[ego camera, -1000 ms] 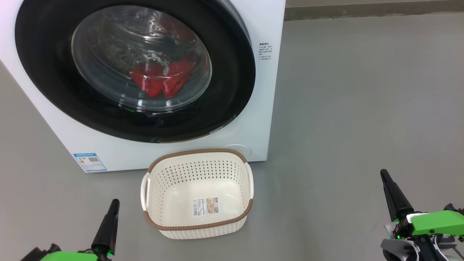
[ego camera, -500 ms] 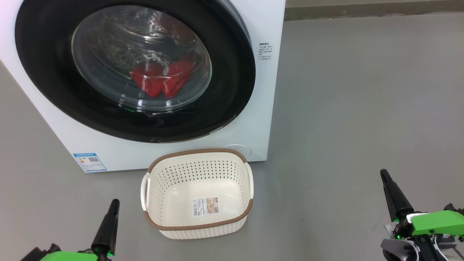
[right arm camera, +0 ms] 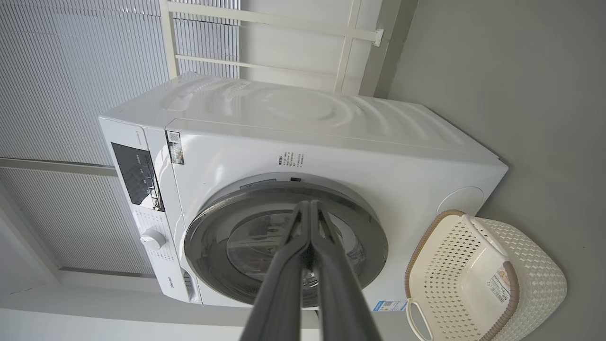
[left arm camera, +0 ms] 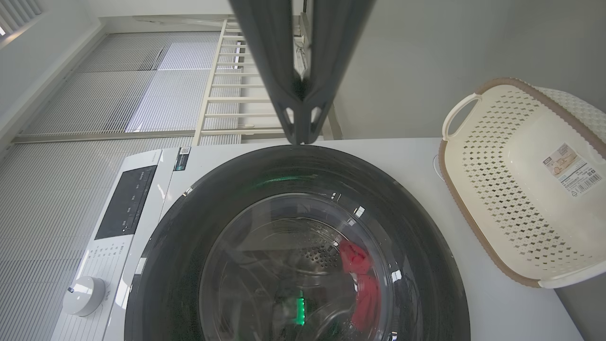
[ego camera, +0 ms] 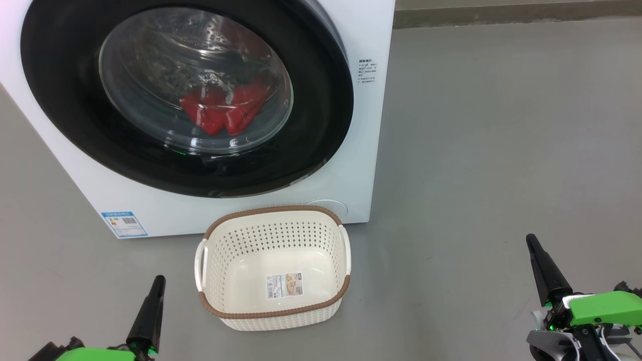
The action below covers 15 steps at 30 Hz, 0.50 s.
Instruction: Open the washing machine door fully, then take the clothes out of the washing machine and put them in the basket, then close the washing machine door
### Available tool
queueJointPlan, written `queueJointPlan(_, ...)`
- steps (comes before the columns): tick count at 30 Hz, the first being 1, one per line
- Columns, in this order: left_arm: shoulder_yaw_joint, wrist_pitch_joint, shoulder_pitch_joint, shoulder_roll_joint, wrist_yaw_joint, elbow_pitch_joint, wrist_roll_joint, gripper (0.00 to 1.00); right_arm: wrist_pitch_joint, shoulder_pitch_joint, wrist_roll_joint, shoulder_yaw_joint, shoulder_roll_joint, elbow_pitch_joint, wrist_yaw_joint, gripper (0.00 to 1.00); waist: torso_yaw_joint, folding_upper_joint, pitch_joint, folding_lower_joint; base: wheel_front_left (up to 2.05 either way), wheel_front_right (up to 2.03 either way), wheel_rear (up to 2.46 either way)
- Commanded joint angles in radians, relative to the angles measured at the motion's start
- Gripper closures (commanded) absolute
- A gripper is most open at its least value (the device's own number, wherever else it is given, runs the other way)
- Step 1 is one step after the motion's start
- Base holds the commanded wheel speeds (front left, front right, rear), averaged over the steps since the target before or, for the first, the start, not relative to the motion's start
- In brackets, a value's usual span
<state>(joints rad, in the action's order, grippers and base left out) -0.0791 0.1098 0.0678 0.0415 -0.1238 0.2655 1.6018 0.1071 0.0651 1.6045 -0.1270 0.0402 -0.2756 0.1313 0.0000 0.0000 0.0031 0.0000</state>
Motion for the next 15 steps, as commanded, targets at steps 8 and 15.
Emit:
queueJointPlan(8, -0.034, 0.003, 0.04, 0.009, -0.007, -0.021, 0.007, 1.0, 0.006, 0.043, 0.005, 0.014, 0.01, 0.031, -0.001, 1.0, 0.0, 0.0, 0.0, 0.0, 0.0, 0.0, 0.0)
queueJointPlan(15, -0.034, 0.003, 0.04, 0.009, -0.007, -0.021, 0.007, 1.0, 0.006, 0.043, 0.005, 0.014, 0.01, 0.031, -0.001, 1.0, 0.0, 0.0, 0.0, 0.0, 0.0, 0.0, 0.0)
